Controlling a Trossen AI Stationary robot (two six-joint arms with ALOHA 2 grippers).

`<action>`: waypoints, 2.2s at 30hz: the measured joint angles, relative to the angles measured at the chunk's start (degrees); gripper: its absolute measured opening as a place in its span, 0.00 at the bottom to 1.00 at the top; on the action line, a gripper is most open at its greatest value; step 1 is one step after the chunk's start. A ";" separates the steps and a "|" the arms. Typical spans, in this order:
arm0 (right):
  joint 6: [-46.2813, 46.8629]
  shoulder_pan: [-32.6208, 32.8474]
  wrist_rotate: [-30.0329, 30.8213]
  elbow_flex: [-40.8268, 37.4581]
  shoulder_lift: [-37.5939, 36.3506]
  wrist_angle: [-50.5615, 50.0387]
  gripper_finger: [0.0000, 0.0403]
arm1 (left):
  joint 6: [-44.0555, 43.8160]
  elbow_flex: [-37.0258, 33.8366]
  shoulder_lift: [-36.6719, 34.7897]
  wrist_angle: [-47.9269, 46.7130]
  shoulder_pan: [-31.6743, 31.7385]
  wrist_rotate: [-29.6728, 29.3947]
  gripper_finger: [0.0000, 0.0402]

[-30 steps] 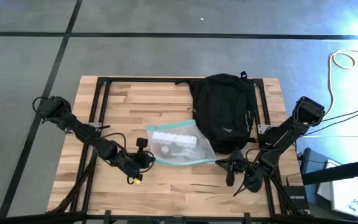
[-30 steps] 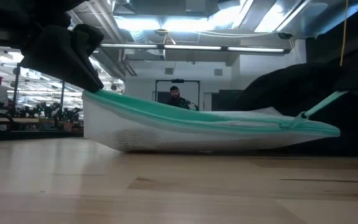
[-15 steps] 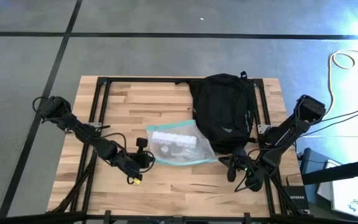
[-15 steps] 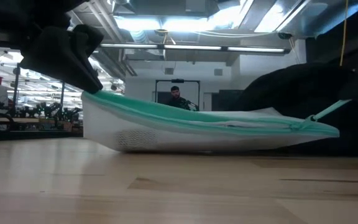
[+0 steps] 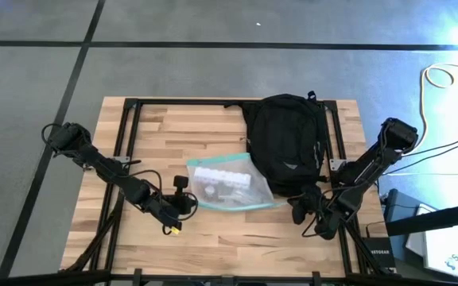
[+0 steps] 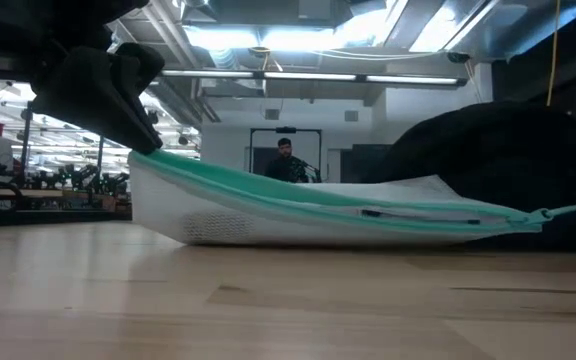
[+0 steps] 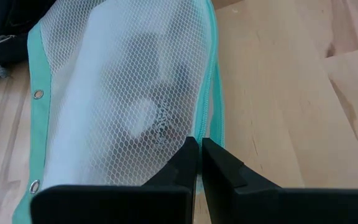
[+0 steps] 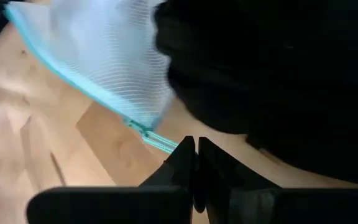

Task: Unpack backpack
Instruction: Open the transparent zipper bag, then remove the white playing cards box from the transparent zipper bag

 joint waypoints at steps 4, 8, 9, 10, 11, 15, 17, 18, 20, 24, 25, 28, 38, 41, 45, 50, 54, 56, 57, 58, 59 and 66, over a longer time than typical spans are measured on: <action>-4.90 0.00 1.56 0.00 0.00 4.85 0.00 | -0.30 0.00 0.00 -0.05 0.00 0.00 0.00; -11.56 0.00 3.15 0.00 0.00 10.65 0.01 | -0.40 0.00 0.00 0.04 -0.02 0.00 0.00; -13.22 0.00 4.26 0.00 0.00 12.02 0.02 | -0.42 0.00 0.02 0.06 -0.02 0.00 0.00; -15.18 -0.02 5.40 0.00 0.00 13.67 0.03 | -0.40 0.00 0.02 0.07 0.00 0.00 0.00; -17.54 -0.17 6.23 0.00 0.00 15.53 0.04 | -0.39 0.00 0.02 0.10 0.00 0.00 0.00; -28.91 -1.55 6.75 0.00 0.00 23.57 0.13 | -0.23 0.00 0.02 0.71 0.22 0.00 0.00; -33.87 -2.87 7.14 0.00 0.00 28.10 0.19 | -0.37 0.00 0.02 0.79 0.54 0.00 0.00; -37.00 -3.71 7.07 0.00 0.00 30.40 0.22 | -0.38 0.00 0.02 0.83 0.71 0.00 0.00; -43.66 -5.59 5.25 0.00 0.02 36.42 0.29 | -0.42 0.00 0.02 1.01 0.85 0.00 0.00; -55.14 -10.15 -7.96 0.34 2.61 50.75 0.42 | -0.40 0.00 0.02 2.02 1.03 0.00 0.00; -55.85 -11.37 -11.94 1.33 3.95 51.11 0.44 | -0.30 0.00 0.02 2.11 1.04 0.00 0.00; -57.65 -14.32 -19.91 6.28 9.16 48.09 0.45 | -0.09 0.00 0.02 2.13 1.05 0.00 0.00; -72.26 -19.40 -31.60 27.05 29.07 38.83 0.43 | -0.45 0.00 0.02 2.18 1.05 0.00 0.00; -72.22 -21.16 -31.88 31.37 32.32 29.82 0.43 | -0.62 0.00 0.02 2.26 1.05 0.00 0.00; -71.80 -24.25 -31.12 33.74 34.69 22.37 0.43 | -0.58 0.00 0.02 2.14 1.01 0.04 0.00; -72.71 -26.92 -26.63 33.79 34.84 22.27 0.43 | -0.42 0.00 0.02 2.24 1.05 0.25 0.00; -75.06 -28.09 -21.17 33.79 34.84 21.06 0.43 | -0.44 0.00 0.02 2.19 1.05 0.48 0.00; -75.15 -28.64 -17.96 33.79 34.84 20.55 0.43 | -0.59 0.00 0.02 2.21 1.05 0.48 0.00; -75.29 -28.70 -16.26 33.79 34.84 20.48 0.43 | -0.88 0.00 0.02 2.21 1.05 0.48 0.00; -75.47 -28.72 -14.46 33.79 34.84 20.42 0.43 | -1.07 0.00 0.02 2.22 1.04 0.48 0.00; -75.73 -28.71 -12.74 33.79 34.84 20.41 0.43 | -1.21 0.00 0.02 2.23 1.05 0.48 0.00; -76.77 -28.65 -5.42 33.79 34.84 20.23 0.43 | -1.94 0.00 0.02 2.52 1.05 2.89 0.01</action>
